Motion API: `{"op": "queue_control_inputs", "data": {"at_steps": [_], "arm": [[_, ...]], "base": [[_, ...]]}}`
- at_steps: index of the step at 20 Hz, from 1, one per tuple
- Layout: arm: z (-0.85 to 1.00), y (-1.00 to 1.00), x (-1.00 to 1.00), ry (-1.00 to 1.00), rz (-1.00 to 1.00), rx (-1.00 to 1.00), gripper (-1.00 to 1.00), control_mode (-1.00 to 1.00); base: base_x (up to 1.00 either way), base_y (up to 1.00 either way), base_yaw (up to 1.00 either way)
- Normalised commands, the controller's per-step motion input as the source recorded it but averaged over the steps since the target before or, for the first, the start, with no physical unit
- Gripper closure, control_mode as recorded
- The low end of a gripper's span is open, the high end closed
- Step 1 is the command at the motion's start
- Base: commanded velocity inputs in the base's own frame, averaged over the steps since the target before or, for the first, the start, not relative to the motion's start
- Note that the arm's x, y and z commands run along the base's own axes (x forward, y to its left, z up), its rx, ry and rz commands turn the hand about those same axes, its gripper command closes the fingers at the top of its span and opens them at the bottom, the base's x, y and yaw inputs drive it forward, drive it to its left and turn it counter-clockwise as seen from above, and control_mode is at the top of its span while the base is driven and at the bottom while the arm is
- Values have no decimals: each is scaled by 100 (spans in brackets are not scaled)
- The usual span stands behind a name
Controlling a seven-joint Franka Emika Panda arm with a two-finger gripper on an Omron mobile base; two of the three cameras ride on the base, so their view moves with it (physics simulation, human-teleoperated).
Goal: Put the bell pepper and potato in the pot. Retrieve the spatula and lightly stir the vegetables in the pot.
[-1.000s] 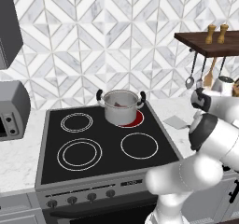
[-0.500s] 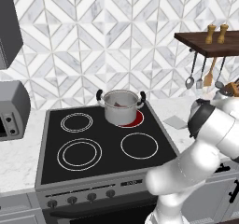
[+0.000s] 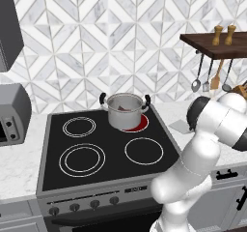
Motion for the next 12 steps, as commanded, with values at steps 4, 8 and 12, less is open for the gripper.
{"op": "queue_control_inputs", "data": {"at_steps": [4, 8, 12], "arm": [[-41, -1, 33, 0, 11, -2, -100, -100], [-44, 0, 5, 0, 8, -4, 100, -100], [-56, -2, -11, 0, 3, -7, 100, -100]], "base": [[0, 0, 0], [0, 0, 0], [0, 0, 0]]}}
